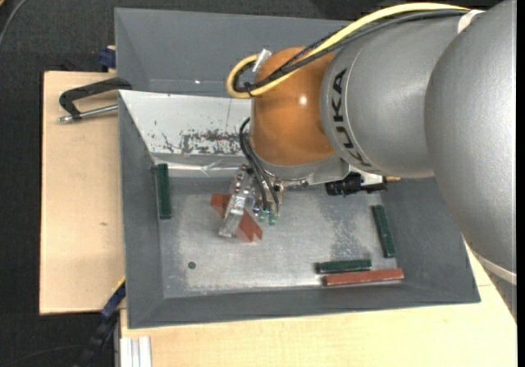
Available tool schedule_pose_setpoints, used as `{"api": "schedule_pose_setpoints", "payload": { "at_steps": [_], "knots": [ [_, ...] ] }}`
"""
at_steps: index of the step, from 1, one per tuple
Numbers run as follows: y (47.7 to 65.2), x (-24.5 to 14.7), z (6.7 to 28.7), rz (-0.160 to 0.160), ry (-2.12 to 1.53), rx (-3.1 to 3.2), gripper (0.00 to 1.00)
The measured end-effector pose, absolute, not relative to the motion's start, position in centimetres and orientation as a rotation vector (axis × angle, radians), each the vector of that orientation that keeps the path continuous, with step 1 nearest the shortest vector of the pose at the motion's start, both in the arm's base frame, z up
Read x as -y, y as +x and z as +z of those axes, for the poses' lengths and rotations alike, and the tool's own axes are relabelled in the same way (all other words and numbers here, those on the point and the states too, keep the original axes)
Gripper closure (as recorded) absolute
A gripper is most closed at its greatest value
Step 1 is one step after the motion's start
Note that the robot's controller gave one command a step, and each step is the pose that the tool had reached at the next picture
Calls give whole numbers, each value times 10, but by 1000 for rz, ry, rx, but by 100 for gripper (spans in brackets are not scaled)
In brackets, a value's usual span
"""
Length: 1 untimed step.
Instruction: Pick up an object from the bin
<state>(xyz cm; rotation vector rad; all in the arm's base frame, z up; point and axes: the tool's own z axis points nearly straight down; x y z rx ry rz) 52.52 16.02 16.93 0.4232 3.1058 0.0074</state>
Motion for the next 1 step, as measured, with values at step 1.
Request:
{"api": "schedule_pose_setpoints", "payload": {
  "at_steps": [1],
  "knots": [
    [527, -161, 201, 7, 420, -3106, 100]
  ]
}}
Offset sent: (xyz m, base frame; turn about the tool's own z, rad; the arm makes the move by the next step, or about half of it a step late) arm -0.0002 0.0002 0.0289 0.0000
